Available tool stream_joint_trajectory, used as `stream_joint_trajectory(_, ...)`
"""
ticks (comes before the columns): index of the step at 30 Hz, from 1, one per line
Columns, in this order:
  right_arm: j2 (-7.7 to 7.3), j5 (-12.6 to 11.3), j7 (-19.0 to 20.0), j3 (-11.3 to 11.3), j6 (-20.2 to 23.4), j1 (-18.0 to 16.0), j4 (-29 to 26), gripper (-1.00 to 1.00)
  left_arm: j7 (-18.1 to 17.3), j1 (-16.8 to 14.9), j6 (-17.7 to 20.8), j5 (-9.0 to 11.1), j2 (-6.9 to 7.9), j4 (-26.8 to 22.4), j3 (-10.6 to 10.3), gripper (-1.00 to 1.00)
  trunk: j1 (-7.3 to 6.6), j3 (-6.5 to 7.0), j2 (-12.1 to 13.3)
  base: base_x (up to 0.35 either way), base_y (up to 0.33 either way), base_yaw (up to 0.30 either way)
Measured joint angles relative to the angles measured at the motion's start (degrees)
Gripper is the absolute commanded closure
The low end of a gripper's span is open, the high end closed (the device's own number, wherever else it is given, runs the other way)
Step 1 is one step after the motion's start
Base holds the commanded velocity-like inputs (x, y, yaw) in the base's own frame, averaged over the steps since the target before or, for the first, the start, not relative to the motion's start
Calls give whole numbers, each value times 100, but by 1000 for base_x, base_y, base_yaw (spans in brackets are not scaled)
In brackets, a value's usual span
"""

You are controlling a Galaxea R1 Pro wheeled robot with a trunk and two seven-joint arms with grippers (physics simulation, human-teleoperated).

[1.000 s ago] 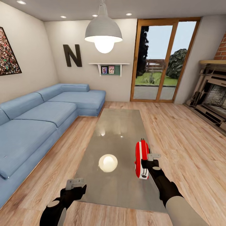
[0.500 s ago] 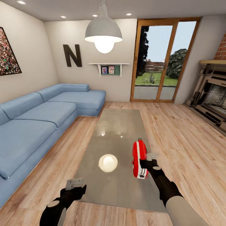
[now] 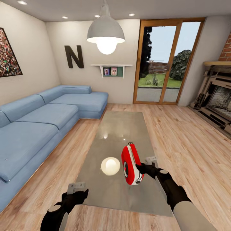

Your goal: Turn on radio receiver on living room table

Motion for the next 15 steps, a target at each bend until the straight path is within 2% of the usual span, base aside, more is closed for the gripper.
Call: stream_joint_trajectory(15, 2, -15, -1, -8, 18, 1, 2, 100, -5, 1, 0, 15, -9, 4, 0, -100, 0, 0, 0, -321, -61, 0)
